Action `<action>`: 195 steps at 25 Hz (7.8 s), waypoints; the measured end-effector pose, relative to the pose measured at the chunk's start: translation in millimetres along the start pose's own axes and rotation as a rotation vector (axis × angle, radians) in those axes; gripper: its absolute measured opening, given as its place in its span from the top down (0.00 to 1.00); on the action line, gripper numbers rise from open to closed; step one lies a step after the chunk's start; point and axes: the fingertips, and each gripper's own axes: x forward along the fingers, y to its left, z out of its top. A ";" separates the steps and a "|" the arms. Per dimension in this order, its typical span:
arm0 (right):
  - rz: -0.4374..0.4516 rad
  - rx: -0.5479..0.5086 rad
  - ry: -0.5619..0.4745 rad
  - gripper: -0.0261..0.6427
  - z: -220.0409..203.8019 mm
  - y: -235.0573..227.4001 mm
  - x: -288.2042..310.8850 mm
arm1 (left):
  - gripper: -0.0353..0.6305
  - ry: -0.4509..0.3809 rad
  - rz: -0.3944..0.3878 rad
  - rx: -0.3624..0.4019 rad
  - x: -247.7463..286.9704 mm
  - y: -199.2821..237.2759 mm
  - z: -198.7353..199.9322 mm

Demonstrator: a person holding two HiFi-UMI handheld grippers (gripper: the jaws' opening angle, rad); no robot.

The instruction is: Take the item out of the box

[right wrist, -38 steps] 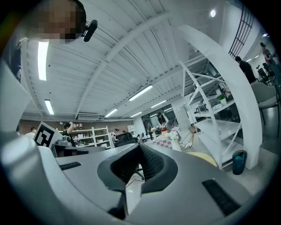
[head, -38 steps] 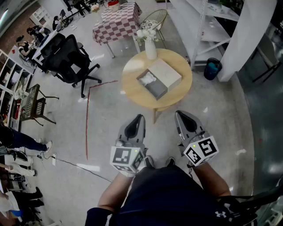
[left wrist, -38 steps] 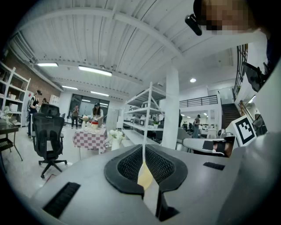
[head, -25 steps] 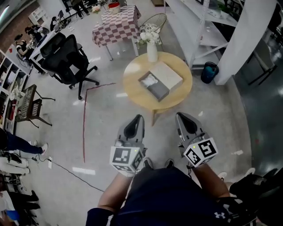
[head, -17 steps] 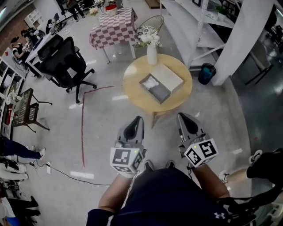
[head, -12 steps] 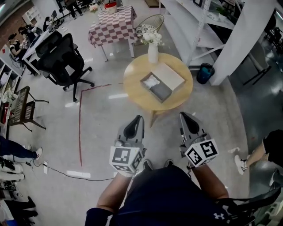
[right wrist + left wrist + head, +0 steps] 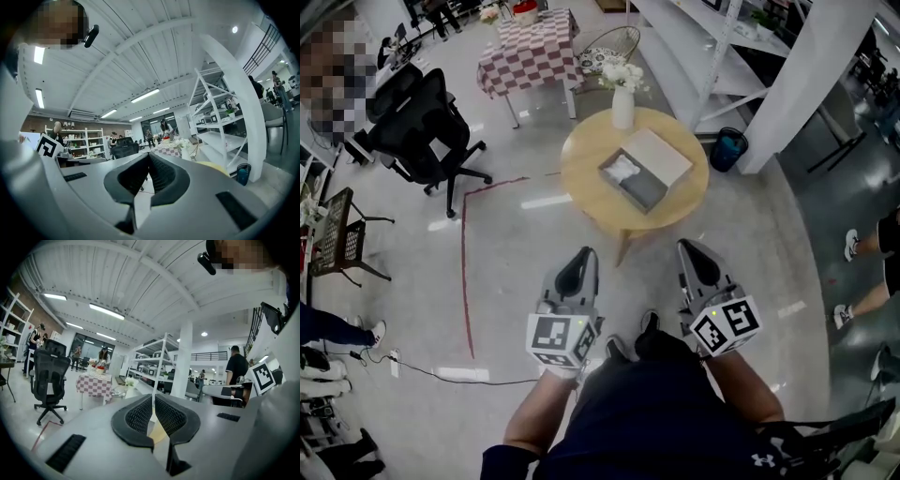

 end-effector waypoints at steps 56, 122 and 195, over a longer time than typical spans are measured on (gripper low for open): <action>0.120 0.131 0.042 0.95 4.2 -180.1 279.9 | 0.90 0.045 0.116 0.037 273.4 117.0 41.5; -0.554 0.304 0.119 0.95 -95.4 -305.3 296.9 | 0.81 0.966 -0.788 0.692 442.2 156.5 -263.0; -0.471 0.240 0.029 0.95 -25.2 -306.1 299.4 | 0.92 0.701 -0.600 0.575 463.1 118.2 -112.0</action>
